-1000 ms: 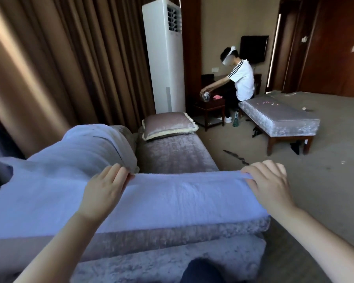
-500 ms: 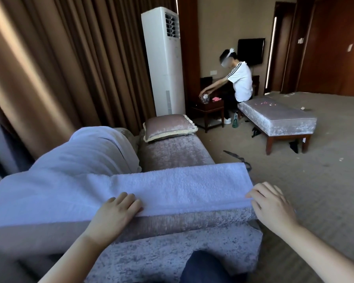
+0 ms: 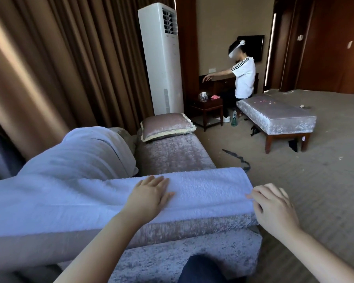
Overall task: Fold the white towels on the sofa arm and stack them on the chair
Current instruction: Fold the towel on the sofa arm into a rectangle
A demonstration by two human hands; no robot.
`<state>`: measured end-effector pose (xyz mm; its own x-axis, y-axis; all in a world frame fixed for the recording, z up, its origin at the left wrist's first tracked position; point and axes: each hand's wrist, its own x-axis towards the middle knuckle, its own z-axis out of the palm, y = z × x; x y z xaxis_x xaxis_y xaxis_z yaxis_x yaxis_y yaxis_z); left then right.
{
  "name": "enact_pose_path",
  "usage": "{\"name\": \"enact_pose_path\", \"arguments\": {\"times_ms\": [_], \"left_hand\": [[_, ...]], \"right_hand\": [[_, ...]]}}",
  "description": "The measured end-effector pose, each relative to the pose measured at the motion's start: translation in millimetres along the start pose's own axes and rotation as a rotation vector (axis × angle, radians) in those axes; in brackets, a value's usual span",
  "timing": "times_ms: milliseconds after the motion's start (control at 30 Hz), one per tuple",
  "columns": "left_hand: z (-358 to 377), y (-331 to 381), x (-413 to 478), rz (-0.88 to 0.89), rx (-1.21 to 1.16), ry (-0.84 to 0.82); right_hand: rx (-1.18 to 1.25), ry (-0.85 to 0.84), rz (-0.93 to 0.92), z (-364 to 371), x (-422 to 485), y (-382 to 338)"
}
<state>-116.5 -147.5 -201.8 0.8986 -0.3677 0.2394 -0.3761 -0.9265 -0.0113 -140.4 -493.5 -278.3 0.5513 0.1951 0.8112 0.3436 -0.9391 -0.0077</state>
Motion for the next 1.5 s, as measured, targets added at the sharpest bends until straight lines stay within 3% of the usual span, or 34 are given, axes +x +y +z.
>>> {"name": "enact_pose_path", "arguments": {"times_ms": [67,200,333,400,467,600,1067,1200,1333,1500], "left_hand": [[7.7,0.1,4.3,-0.073,0.054,-0.13],[8.0,1.0,11.9,-0.086,0.079,-0.215],[2.3,10.3,15.2,-0.068,0.043,-0.234],[0.4,22.0,26.5,-0.005,0.055,-0.117],[4.4,37.0,39.8,0.059,0.032,-0.054],[28.3,46.0,55.7,0.055,0.004,-0.139],[22.4,41.6,41.8,0.04,0.033,-0.098],[-9.6,-15.3,-0.8,-0.049,0.06,-0.035],[-37.2,-123.7,-64.0,-0.21,0.173,0.258],[-60.3,-194.4,-142.9,-0.627,0.173,0.323]], "right_hand": [[0.01,-0.026,-0.022,-2.0,-2.7,-1.1],[0.066,-0.072,-0.03,-8.6,3.9,1.7],[0.1,-0.09,0.146,-12.2,42.7,-8.8],[0.132,-0.224,0.227,-4.6,71.2,-31.3],[0.15,-0.463,0.191,14.2,84.4,-48.6],[0.143,-0.672,0.223,38.9,88.1,-45.0],[0.138,-0.703,0.189,36.6,84.9,-39.8],[0.103,-0.71,0.179,32.9,82.5,-40.3],[0.172,-0.523,0.139,37.8,92.5,-82.8],[0.411,-0.224,-0.228,50.3,118.4,-214.2]]}}
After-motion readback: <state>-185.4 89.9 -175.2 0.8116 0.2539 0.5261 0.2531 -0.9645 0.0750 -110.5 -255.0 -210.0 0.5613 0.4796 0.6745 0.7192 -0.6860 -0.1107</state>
